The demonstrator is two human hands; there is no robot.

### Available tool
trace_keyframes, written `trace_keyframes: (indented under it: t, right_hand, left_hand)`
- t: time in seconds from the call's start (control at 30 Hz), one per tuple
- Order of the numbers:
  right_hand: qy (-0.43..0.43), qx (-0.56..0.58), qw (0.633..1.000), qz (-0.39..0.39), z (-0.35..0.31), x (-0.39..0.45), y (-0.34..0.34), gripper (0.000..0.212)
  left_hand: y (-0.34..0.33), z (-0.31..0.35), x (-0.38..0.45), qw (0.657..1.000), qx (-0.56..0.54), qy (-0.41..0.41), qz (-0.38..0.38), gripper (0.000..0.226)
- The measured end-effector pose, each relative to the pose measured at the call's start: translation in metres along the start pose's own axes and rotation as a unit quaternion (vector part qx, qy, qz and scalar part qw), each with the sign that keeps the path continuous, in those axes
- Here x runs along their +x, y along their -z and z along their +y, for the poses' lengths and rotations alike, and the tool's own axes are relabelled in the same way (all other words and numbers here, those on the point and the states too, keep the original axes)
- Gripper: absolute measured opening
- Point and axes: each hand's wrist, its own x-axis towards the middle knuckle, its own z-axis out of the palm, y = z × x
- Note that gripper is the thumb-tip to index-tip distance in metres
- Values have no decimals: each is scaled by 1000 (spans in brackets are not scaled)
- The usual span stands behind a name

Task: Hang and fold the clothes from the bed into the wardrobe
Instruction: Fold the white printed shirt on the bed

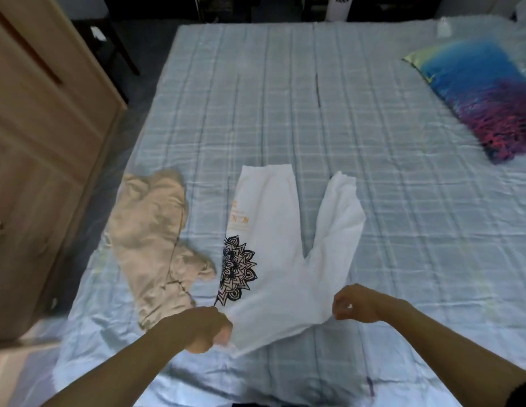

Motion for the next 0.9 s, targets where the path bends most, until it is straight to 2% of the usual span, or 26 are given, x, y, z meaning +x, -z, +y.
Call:
trace_keyframes:
  t: [0.03,0.1,0.23,0.37,0.53,0.63,0.9]
  right_hand:
    - [-7,16,1000,8,-4,1,2,23]
    - [-17,51,997,63,-9,4,10,24]
    - [-50,138,975,167,-17,18,34,16]
    - [-51,175,955,234,-19,50,55,9]
    - [-63,236,923,298,-19,102,82,8]
    - [-61,261,910,316,-21,128,101,10]
    - [-68,290,904,307,0,209,160,13]
  left_hand:
    - [-1,-3,1,1000,-17,4,-22,48]
    - [10,-12,6,998,-63,6,-10,47]
    - [58,-41,19,989,-101,-10,111,29]
    - [101,-75,46,971,-119,-13,208,24]
    - [141,-110,88,961,-123,12,249,23]
    - [162,-123,111,955,-127,24,268,22]
    - [230,-162,187,942,-182,52,278,14]
